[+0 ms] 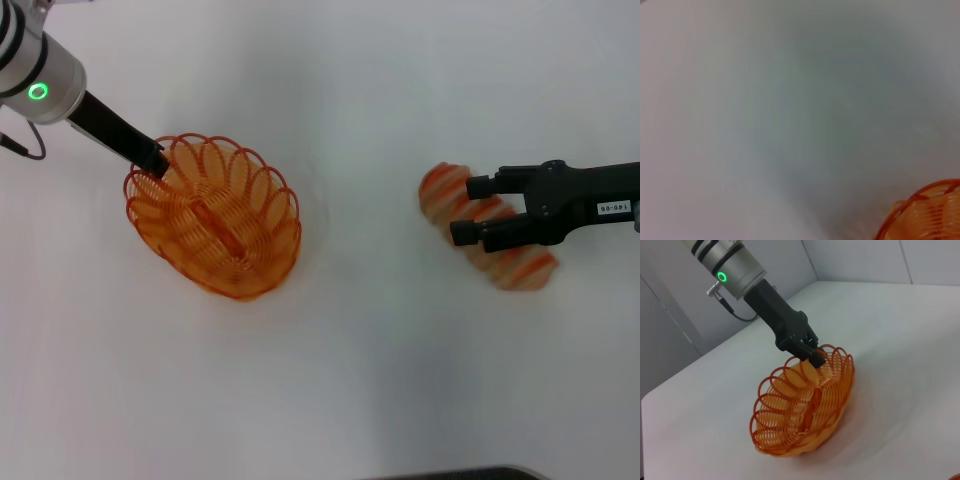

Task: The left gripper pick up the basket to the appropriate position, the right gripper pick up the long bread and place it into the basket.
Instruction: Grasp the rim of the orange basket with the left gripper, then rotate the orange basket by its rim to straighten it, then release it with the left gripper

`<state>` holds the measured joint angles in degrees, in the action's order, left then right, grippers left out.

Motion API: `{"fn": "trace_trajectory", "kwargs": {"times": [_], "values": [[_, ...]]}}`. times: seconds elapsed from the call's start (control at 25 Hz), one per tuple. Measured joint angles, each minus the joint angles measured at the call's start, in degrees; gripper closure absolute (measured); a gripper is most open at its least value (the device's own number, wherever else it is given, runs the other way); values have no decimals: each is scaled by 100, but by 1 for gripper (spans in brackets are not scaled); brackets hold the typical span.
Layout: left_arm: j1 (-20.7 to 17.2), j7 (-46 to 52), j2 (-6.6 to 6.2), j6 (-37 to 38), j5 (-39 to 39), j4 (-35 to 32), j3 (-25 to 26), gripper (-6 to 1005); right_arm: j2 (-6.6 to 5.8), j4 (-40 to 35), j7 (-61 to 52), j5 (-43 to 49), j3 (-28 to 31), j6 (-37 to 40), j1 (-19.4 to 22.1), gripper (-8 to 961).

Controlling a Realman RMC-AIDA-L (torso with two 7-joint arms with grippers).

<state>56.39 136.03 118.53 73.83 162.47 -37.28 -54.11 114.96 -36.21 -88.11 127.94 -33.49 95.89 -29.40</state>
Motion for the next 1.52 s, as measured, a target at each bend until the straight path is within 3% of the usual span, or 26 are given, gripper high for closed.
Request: {"fn": "trace_trajectory", "kwargs": {"times": [0.16,0.32,0.56,0.72,0.92,1.08,1.28,1.36,1.52], "values": [[-8,-3,-24,82,-81,-17,141,800,-6,0,29,0,9,11,24,7],[21,186,-66,300,-84,-133,724,861,-52,0,31,-42,81,110,57,7],[-81,1502,-166,579,-84,-614,1142,895,-79,-12,248,-49,193,269,168,7],[-167,2407,-166,804,-86,-815,1312,901,-98,-73,452,-50,274,357,218,8],[-380,3078,-14,860,-104,-880,1421,906,-160,-78,759,-38,288,347,235,10],[-586,3255,220,863,-110,-883,1756,907,-221,-45,1029,-11,268,285,236,12],[-812,3295,457,953,-114,-1120,1807,869,-259,-22,1093,-8,251,174,217,15],[-911,3292,500,1017,-163,-1246,1795,844,-258,-21,1047,-6,248,175,198,16],[-1103,3110,477,1133,-321,-1377,1729,696,-221,-18,875,-17,282,220,176,19]]}}
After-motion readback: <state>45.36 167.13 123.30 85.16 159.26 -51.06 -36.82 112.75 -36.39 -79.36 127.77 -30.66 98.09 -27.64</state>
